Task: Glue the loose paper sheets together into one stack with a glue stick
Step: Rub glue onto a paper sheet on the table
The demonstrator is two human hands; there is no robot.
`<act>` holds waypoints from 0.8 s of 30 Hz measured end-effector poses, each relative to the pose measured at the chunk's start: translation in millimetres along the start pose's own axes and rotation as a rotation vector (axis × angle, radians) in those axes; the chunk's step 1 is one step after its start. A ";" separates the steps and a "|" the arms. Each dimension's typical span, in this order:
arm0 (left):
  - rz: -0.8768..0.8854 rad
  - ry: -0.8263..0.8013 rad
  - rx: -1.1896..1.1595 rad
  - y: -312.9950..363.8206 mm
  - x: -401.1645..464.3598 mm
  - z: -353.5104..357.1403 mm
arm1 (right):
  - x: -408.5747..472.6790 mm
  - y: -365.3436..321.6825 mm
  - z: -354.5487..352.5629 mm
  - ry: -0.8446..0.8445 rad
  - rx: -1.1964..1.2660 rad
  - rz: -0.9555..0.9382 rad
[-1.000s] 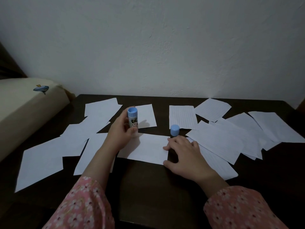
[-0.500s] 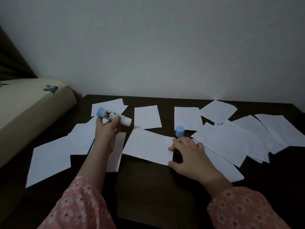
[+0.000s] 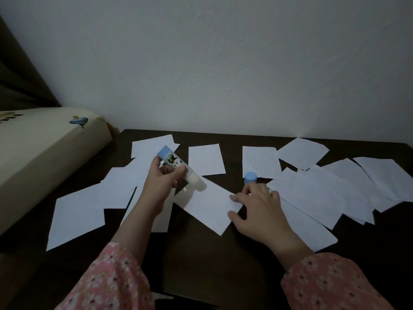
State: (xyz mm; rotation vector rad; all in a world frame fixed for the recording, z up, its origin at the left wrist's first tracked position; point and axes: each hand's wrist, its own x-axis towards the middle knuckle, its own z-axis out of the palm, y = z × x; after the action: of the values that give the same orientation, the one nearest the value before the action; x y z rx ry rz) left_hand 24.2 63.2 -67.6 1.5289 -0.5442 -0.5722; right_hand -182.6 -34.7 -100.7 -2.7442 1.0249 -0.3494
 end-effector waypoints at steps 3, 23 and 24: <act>0.007 -0.011 -0.005 1.0 -1.7 -0.2 | -1.7 -1.9 -2.3 0.025 -0.008 -0.021; 0.136 -0.236 0.331 5.3 -25.1 23.6 | -5.1 -4.1 -1.6 -0.018 0.050 -0.001; 0.153 -0.273 0.369 4.3 -27.8 25.5 | -4.9 -2.5 -2.9 -0.033 0.078 -0.011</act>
State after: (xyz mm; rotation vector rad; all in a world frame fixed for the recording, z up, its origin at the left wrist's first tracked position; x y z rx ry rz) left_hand -13.5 61.8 -63.2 1.7456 -1.0121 -0.5881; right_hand -185.5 -29.8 -98.1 -2.6781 0.9668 -0.3378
